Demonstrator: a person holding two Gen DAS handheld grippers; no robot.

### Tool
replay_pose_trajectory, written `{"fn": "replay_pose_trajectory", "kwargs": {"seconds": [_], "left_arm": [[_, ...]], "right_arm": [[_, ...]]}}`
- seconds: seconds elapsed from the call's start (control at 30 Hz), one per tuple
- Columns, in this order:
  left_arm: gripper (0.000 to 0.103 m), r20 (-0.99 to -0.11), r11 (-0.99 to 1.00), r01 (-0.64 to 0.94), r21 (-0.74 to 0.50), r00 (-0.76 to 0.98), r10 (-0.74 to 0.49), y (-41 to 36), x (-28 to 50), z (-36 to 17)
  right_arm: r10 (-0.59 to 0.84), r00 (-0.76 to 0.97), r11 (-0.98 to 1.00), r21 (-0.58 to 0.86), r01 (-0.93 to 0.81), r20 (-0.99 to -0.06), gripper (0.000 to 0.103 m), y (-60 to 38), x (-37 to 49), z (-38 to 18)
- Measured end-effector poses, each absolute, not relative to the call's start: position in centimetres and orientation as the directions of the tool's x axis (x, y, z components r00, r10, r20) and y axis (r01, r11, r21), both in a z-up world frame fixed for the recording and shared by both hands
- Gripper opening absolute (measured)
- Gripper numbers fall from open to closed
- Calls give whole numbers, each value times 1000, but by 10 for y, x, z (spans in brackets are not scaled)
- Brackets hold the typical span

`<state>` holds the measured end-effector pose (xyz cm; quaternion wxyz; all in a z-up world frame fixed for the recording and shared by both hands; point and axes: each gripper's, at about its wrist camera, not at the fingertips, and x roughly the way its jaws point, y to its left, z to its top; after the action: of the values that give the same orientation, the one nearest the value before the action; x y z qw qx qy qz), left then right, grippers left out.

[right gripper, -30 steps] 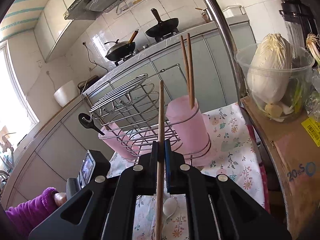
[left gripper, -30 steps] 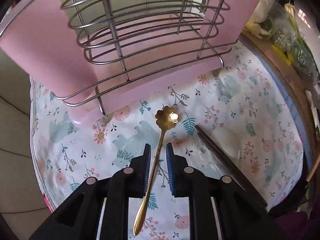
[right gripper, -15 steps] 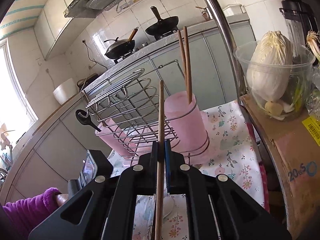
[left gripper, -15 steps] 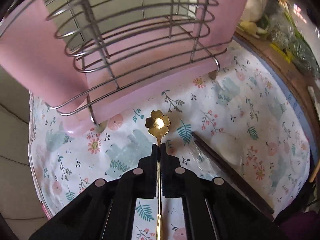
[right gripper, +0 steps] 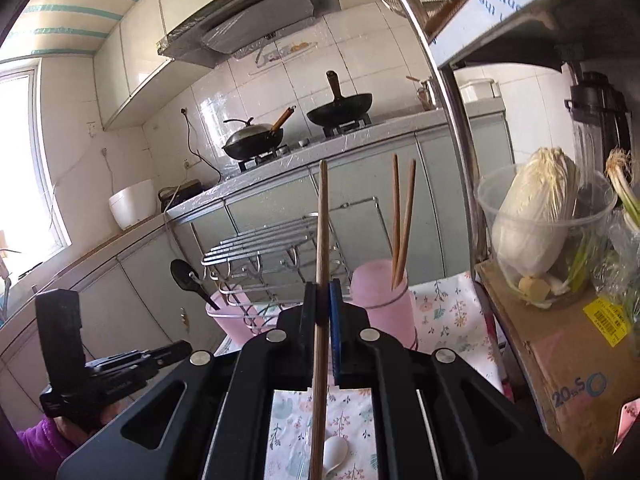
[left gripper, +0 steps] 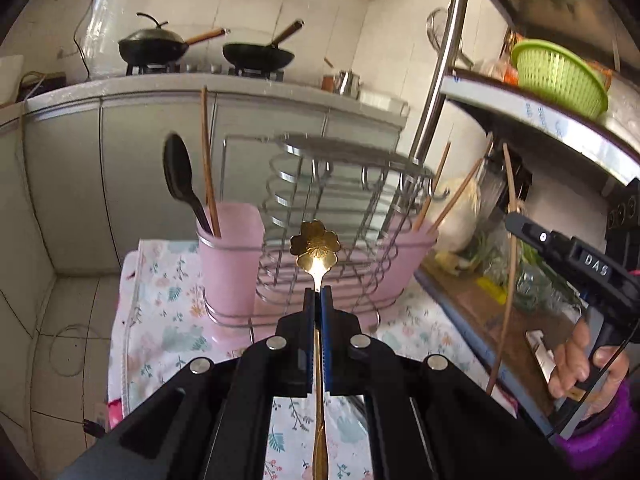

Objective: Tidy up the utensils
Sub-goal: 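Lower the gold spoon into the pink cup with the left tool while the right tool drops its chopstick in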

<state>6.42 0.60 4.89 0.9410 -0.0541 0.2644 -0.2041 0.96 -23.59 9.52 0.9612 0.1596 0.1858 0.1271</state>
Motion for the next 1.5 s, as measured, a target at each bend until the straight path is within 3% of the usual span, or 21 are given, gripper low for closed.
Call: {"fn": "replay_pose_trajectory", "kwargs": {"seconds": [0.17,0.4,0.67,1.0,1.23,1.5], "left_arm": [[2,-331,924,305,-232,868,-369,23,72,99],[2,-205,931,247,-267,930,-306,33,104,136],[2,-154,949,155,-275,967,-202,38,153,138],[2,-118,978,94,-186,986,-117,30,189,110],[2,-77,987,73,-146,993,-85,24,191,86],[2,-100,990,92,-111,990,-103,17,173,66]], "right_arm": [[264,936,936,298,-190,-231,7,-234,17,125],[211,969,953,249,-174,-128,7,-240,44,155],[129,991,980,155,-122,-30,7,-235,82,162],[36,997,999,27,-38,70,7,-218,107,137],[24,996,999,-43,-20,85,7,-208,110,117],[66,997,997,29,-65,-33,7,-213,102,97]]}}
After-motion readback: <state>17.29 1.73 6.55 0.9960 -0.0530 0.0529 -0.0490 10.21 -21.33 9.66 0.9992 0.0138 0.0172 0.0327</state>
